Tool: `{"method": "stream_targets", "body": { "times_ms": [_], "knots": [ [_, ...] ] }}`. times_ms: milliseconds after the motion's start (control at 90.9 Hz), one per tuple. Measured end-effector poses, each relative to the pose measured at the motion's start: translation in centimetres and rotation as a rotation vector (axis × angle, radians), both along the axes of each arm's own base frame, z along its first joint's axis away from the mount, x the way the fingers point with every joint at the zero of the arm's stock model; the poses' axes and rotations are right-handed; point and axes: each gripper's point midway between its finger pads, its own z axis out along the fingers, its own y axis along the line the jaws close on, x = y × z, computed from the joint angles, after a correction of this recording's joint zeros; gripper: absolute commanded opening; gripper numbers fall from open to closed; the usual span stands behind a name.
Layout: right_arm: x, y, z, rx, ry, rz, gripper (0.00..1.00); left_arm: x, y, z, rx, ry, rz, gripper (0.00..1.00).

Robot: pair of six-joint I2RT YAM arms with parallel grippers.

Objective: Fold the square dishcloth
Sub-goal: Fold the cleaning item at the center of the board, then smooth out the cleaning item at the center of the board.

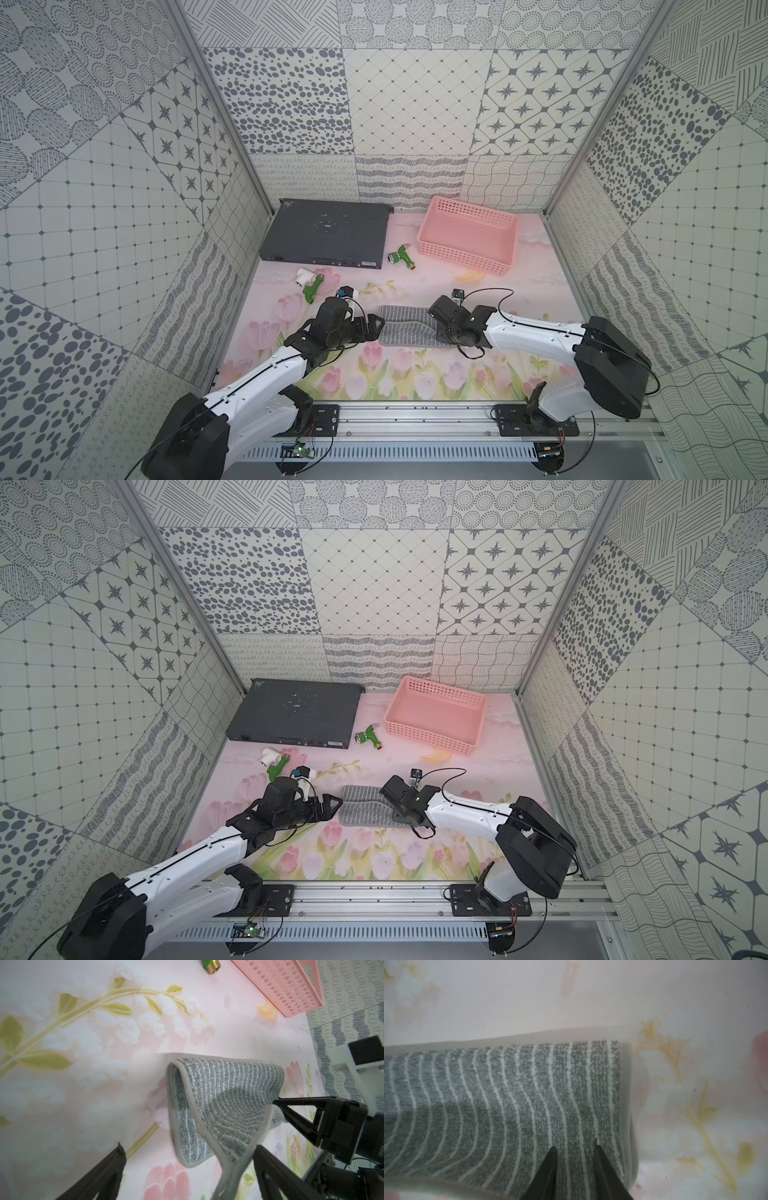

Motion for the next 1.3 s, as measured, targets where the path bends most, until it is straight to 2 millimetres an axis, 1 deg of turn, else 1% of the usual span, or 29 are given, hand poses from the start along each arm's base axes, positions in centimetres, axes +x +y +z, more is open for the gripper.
{"method": "stream_targets", "body": {
  "times_ms": [132,253,429,682,726,803,880,1012,1111,1210,1298],
  "knots": [
    [-0.4,-0.7,-0.9,-0.017,0.016,-0.012,0.32,-0.3,0.3,-0.8,0.012,0.022,0.010,0.98],
    [-0.4,-1.1,-1.5,-0.026,0.021,-0.022,0.32,-0.2,0.6,-1.0,0.018,0.024,0.029,0.98],
    [-0.3,-1.1,-1.5,-0.021,0.019,-0.032,0.32,0.1,1.2,-0.4,0.025,0.005,0.071,0.98],
    [-0.3,-1.2,-1.6,-0.020,0.019,-0.034,0.31,0.2,2.9,0.3,0.053,-0.017,0.164,0.98],
    [-0.3,-1.2,-1.6,-0.021,0.019,-0.035,0.31,0.2,3.1,0.5,0.056,-0.019,0.177,0.97],
    [-0.3,-1.2,-1.6,-0.020,0.020,-0.035,0.31,0.2,3.4,0.9,0.056,-0.026,0.195,0.87],
    [-0.3,-1.1,-1.6,-0.020,0.020,-0.034,0.31,0.4,3.3,1.4,0.050,-0.034,0.196,0.81],
    [-0.3,-1.0,-1.5,-0.018,0.021,-0.022,0.34,0.7,2.5,2.4,0.024,-0.038,0.169,0.71],
    [-0.3,-0.9,-1.2,-0.004,0.022,-0.010,0.36,0.6,1.2,2.7,-0.003,-0.026,0.126,0.63],
    [-0.1,-0.6,-0.1,0.025,0.002,0.003,0.37,0.5,-0.8,2.9,-0.023,-0.008,0.062,0.56],
    [0.4,-0.2,1.3,0.061,-0.027,0.010,0.37,0.5,-2.5,3.0,-0.042,0.005,0.012,0.52]
  ]
}}
